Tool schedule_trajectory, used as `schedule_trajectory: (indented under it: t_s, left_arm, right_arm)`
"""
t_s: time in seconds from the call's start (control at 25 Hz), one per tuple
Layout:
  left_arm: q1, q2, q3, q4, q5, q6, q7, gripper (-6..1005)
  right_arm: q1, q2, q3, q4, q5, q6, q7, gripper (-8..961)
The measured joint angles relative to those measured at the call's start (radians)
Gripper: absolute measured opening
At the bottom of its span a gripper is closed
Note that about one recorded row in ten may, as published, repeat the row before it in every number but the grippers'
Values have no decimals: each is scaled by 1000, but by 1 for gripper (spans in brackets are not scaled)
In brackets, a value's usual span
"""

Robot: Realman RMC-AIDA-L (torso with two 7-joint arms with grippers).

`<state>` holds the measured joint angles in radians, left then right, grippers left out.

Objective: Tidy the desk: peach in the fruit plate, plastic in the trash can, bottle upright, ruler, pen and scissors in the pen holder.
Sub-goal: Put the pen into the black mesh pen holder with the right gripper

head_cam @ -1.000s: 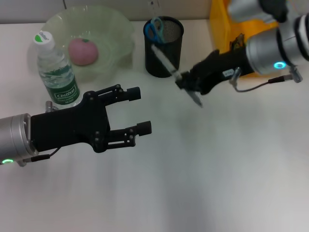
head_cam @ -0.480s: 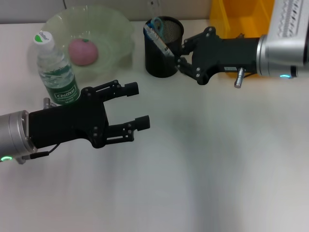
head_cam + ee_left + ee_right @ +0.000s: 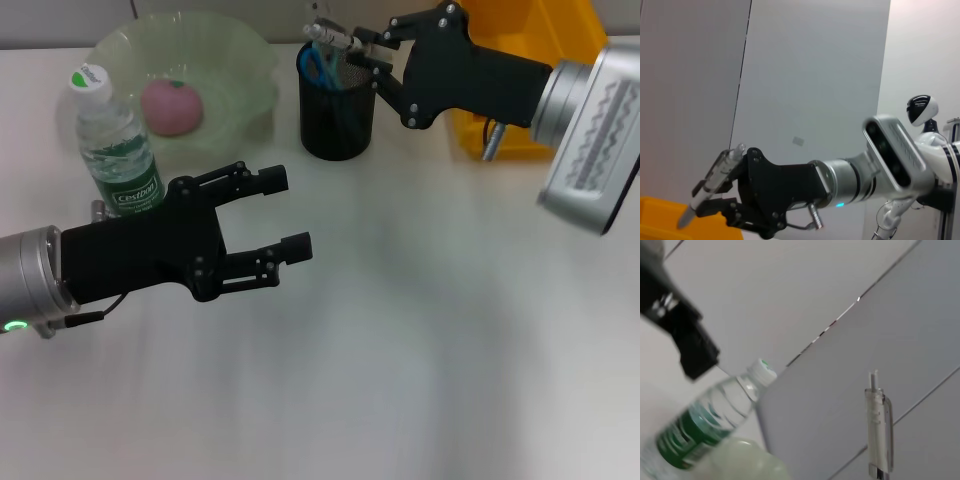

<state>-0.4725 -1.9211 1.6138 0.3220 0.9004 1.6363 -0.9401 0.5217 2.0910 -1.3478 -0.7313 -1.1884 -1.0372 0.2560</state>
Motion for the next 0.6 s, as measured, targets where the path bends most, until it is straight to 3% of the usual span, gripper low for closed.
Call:
schedule_trajectory:
  t_s: [0.2,0.32,0.44,0.6]
  left_arm:
    - [-1,-3,-14,0,0,2,-7,802]
    - [-1,-3,-14,0,0,2,-7,802]
    - [-2,-5,-21,0,2,2,-8,802]
    - [-10,-9,-25,0,4,-2,-18,802]
  right_arm:
    - [50,0,-75,125,191,42,-228,125]
    - [127,0,-105,255,325,64,-326,125]
    - [212,1,-107,385,418,66,-349,125]
    - [249,1,-107,426,478,66,-263,125]
